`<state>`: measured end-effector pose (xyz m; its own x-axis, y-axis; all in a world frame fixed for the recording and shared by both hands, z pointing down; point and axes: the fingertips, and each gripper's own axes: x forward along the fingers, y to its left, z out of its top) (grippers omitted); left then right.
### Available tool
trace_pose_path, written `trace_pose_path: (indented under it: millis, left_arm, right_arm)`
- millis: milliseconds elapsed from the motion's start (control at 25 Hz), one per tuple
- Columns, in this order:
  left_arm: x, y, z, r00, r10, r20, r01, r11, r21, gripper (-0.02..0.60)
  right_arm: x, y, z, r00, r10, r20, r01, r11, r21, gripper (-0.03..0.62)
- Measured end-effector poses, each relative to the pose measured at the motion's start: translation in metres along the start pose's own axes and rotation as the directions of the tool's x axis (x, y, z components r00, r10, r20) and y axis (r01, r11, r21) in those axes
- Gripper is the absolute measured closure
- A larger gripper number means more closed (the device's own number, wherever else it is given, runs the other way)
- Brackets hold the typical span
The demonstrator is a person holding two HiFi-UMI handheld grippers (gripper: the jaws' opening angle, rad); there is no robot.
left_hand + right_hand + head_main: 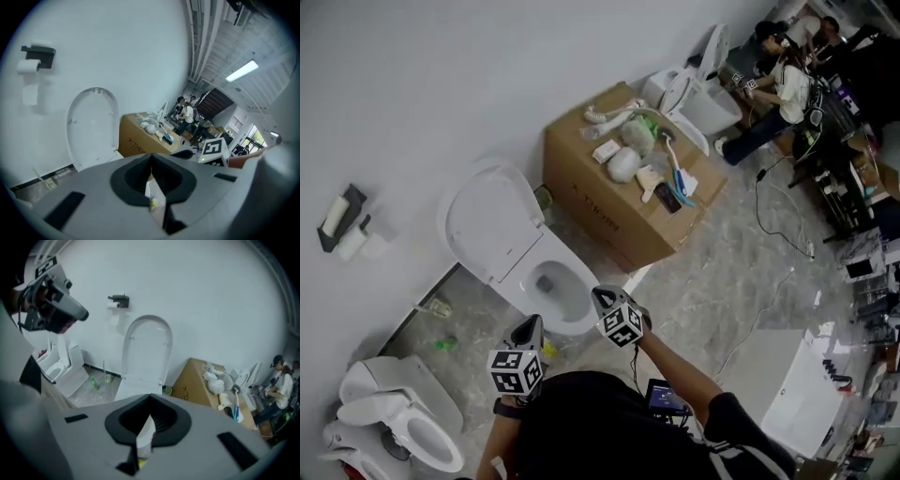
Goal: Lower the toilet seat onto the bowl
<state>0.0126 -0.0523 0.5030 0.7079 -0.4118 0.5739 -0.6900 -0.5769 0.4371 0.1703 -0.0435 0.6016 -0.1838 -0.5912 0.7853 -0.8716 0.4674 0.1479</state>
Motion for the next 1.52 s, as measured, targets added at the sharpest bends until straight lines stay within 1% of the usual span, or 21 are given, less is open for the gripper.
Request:
trace_pose_path:
  millis: [120, 240, 280, 320, 400, 440, 480, 560, 640, 760, 960, 1080, 1200, 1280, 1520]
  left_arm:
    - [-0.011, 0.002, 0.033, 0.997, -0.002, 0.079, -0.001, 0.999, 0.039, 0.569]
    - [-0.025, 0.002, 0.063, 0.987, 0.004, 0.160, -0.019, 0.996, 0.092, 0.569]
    - [-0.032, 0.003, 0.072, 0.980, 0.017, 0.198, -0.038, 0.994, 0.104, 0.569]
    - [-0.040, 0.006, 0.080, 0.969, 0.039, 0.246, -0.066, 0.992, 0.104, 0.569]
    - [-0.055, 0.017, 0.089, 0.936, 0.103, 0.335, -0.131, 0.989, 0.062, 0.569]
    - [-0.060, 0.022, 0.087, 0.926, 0.132, 0.354, -0.155, 0.987, 0.037, 0.569]
    - [-0.062, 0.027, 0.080, 0.924, 0.152, 0.351, -0.170, 0.985, 0.020, 0.569]
    - [-0.061, 0.030, 0.061, 0.938, 0.159, 0.307, -0.171, 0.985, 0.012, 0.569]
    - [-0.060, 0.031, 0.050, 0.951, 0.144, 0.273, -0.155, 0.988, 0.018, 0.569]
    - [-0.064, 0.032, 0.051, 0.953, 0.131, 0.272, -0.146, 0.989, 0.034, 0.569]
    - [-0.064, 0.030, 0.042, 0.962, 0.107, 0.251, -0.119, 0.992, 0.032, 0.569]
    - [-0.066, 0.025, 0.037, 0.966, 0.097, 0.241, -0.111, 0.993, 0.043, 0.569]
    - [-0.071, 0.021, 0.035, 0.965, 0.091, 0.247, -0.107, 0.993, 0.053, 0.569]
    - [-0.074, 0.024, 0.036, 0.961, 0.095, 0.258, -0.111, 0.993, 0.046, 0.569]
    - [-0.083, 0.034, 0.033, 0.954, 0.121, 0.273, -0.122, 0.992, -0.013, 0.569]
  right_arm:
    - [-0.031, -0.008, 0.057, 0.994, -0.021, 0.112, 0.014, 0.998, 0.063, 0.599]
    - [-0.060, -0.006, 0.106, 0.974, -0.012, 0.228, -0.020, 0.990, 0.138, 0.599]
    - [-0.069, -0.003, 0.118, 0.966, -0.008, 0.260, -0.035, 0.986, 0.162, 0.599]
    - [-0.078, 0.000, 0.129, 0.957, -0.006, 0.289, -0.049, 0.982, 0.182, 0.599]
    - [-0.089, 0.005, 0.147, 0.942, 0.001, 0.336, -0.076, 0.974, 0.211, 0.599]
    - [-0.093, 0.009, 0.154, 0.936, 0.006, 0.352, -0.090, 0.971, 0.223, 0.599]
    - [-0.094, 0.012, 0.159, 0.932, 0.014, 0.363, -0.106, 0.967, 0.232, 0.599]
    - [-0.096, 0.020, 0.166, 0.926, 0.035, 0.375, -0.134, 0.961, 0.242, 0.599]
    - [-0.097, 0.026, 0.169, 0.926, 0.046, 0.376, -0.145, 0.960, 0.239, 0.599]
    - [-0.098, 0.032, 0.171, 0.928, 0.045, 0.369, -0.139, 0.963, 0.233, 0.599]
    - [-0.104, 0.036, 0.169, 0.930, 0.036, 0.366, -0.133, 0.961, 0.242, 0.599]
    - [-0.109, 0.038, 0.167, 0.932, 0.035, 0.360, -0.131, 0.961, 0.244, 0.599]
    - [-0.112, 0.043, 0.166, 0.935, 0.043, 0.353, -0.132, 0.964, 0.230, 0.599]
    - [-0.113, 0.044, 0.166, 0.936, 0.048, 0.348, -0.131, 0.967, 0.218, 0.599]
    - [-0.109, 0.052, 0.164, 0.943, 0.070, 0.326, -0.142, 0.969, 0.203, 0.599]
